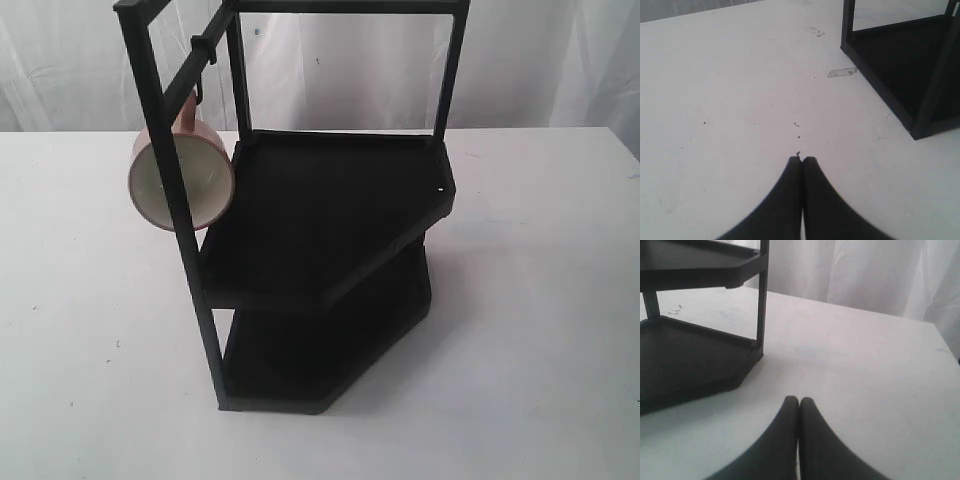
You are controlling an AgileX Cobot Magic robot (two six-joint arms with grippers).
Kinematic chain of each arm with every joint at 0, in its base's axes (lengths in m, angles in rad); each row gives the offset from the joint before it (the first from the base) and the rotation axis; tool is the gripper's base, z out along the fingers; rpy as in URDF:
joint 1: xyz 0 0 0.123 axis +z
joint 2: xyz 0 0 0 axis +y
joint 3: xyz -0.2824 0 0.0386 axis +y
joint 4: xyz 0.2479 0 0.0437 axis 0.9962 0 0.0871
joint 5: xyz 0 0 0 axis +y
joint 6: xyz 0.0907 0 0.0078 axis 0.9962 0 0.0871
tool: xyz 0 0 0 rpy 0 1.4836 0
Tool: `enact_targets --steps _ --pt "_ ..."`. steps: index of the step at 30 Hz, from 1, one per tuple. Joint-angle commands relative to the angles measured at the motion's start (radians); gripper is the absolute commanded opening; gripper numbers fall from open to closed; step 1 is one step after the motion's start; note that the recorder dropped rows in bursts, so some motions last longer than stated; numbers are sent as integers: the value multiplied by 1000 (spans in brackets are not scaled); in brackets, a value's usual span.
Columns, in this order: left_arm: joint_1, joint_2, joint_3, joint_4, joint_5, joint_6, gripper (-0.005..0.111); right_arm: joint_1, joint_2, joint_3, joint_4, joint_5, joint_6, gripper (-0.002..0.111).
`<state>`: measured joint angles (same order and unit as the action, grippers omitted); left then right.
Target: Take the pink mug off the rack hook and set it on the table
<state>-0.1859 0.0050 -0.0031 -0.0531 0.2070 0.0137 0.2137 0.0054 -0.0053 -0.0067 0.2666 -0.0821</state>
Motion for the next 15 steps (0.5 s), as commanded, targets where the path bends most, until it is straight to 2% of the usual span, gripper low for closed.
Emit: enact_targets --steps 1,5,11,15 --pt "-1 -5 3 0 3 -6 0 -6 -5 5 -11 -48 -19 0" --pt "-1 -5 3 0 3 -6 0 -6 -5 5 17 -77 3 0" --pt "-1 -5 3 0 3 -6 0 -6 -5 5 341 -267 346 0" --pt "-1 -5 3 0 3 -6 0 -6 -5 5 351 -430 383 0"
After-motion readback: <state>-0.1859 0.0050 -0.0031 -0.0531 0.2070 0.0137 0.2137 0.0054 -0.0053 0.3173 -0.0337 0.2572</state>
